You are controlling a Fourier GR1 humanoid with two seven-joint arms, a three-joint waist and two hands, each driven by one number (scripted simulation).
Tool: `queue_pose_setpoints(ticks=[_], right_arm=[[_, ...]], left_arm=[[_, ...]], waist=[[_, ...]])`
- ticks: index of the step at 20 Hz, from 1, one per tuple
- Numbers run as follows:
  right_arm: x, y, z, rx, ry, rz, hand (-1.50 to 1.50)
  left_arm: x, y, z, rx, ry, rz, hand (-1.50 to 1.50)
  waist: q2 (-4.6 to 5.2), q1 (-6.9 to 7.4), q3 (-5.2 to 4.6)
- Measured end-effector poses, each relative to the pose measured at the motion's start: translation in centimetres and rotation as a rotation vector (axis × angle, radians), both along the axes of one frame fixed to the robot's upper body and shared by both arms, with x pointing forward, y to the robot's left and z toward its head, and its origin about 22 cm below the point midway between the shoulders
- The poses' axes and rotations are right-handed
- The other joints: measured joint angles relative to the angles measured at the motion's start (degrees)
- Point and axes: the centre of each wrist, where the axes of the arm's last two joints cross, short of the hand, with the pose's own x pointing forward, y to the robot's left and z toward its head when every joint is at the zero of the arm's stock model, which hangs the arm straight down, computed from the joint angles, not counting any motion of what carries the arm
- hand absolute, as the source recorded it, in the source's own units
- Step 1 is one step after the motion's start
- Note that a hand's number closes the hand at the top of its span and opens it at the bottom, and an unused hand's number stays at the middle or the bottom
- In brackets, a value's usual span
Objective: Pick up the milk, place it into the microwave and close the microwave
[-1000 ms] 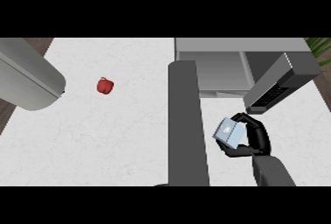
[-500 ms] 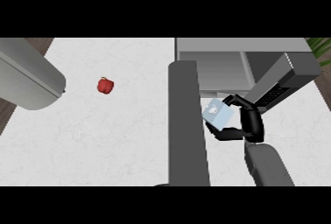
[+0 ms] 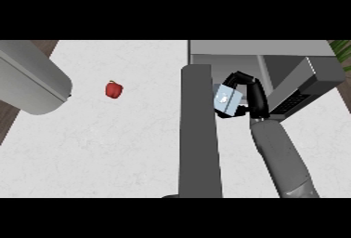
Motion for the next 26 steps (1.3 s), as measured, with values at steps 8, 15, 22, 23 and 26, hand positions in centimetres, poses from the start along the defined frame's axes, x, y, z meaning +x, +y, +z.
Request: queue_pose_setpoints(ticks=[8,15,22,23,26], right_arm=[[4.0,1.0,1.7,-0.131,0.015,-0.115,1.50],[5.8,0.1,3.4,-0.174,-0.004,-0.227,1.50],[6.4,-2.1,4.2,-0.299,-0.103,-0.363,1.50],[6.3,-2.6,4.1,-0.317,-0.113,-0.375,1.50],[6.4,-3.4,4.4,-0.367,-0.127,-0.409,1.50]], left_arm=[[0.7,0.1,-0.6,0.010,-0.001,-0.023,-1.50],[2.3,0.2,-0.7,0.007,-0.015,-0.047,-1.50],[3.1,-0.1,-0.9,0.008,-0.019,-0.063,-1.50],[3.2,-0.1,-0.9,0.008,-0.019,-0.066,-1.50],[3.7,-0.4,-0.9,0.010,-0.021,-0.082,-1.50]], waist=[[0.60,1.45,0.07],[1.44,3.07,0.10],[2.21,4.60,0.14],[2.39,4.85,0.15],[2.75,5.40,0.18]])
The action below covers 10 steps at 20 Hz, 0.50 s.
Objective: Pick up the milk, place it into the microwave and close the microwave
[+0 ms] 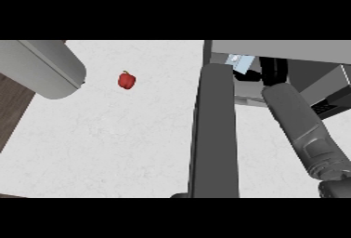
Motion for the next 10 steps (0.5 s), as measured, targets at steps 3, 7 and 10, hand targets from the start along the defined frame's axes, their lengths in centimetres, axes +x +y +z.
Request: queue_pose_setpoints(ticks=[3,7,10], right_arm=[[-0.1,-1.5,0.1,-0.048,0.015,-0.043,1.50],[-0.8,-3.4,-1.0,-0.092,0.059,-0.192,-1.50],[-1.1,-4.8,-1.1,-0.126,0.086,-0.296,-1.50]], left_arm=[[0.4,-0.1,0.1,-0.002,-0.001,-0.008,-1.50],[1.1,-0.3,0.3,0.007,-0.002,-0.010,-1.50],[1.4,-0.1,0.5,0.030,0.001,-0.007,-1.50]], waist=[[0.36,0.59,0.03],[0.85,0.87,-0.02],[1.08,1.22,-0.02]])
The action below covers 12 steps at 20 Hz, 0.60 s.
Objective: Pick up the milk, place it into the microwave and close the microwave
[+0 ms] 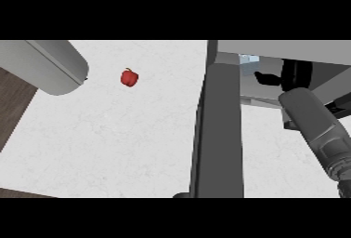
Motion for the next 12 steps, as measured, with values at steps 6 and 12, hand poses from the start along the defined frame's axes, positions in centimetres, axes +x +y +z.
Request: queue_pose_setpoints(ticks=[6,12], right_arm=[[0.3,1.4,0.1,-0.029,-0.017,0.100,-1.50],[0.8,2.4,0.8,0.004,-0.025,0.201,-1.50]], left_arm=[[0.8,-0.3,-0.3,0.018,0.011,-0.002,-1.50],[1.5,-0.7,-0.6,0.040,0.019,-0.066,-1.50]], waist=[[-0.10,0.06,0.18],[-0.18,0.22,0.23]])
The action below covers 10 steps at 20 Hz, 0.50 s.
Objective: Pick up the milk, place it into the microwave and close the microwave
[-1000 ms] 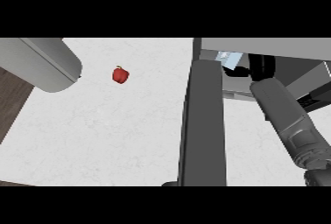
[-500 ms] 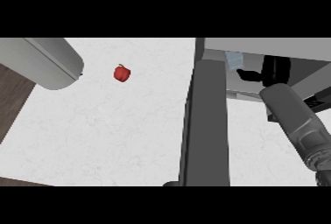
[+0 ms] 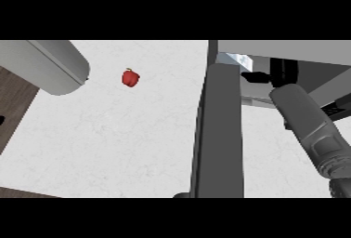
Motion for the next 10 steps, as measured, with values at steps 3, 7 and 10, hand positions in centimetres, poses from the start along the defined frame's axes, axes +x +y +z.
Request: queue_pose_setpoints(ticks=[3,7,10], right_arm=[[0.1,0.5,0.0,0.047,0.009,0.053,-1.50],[0.1,1.0,-0.1,0.139,0.024,0.129,-1.50],[-0.1,1.3,-0.5,0.221,0.027,0.174,-1.50]], left_arm=[[0.2,-0.3,-0.3,0.001,0.008,-0.036,-1.50],[0.7,-0.9,-0.7,-0.001,0.014,-0.090,-1.50],[0.9,-1.4,-1.0,0.000,0.014,-0.136,-1.50]], waist=[[-0.22,-0.22,0.01],[-0.57,-0.99,-0.01],[-0.89,-1.51,-0.04]])
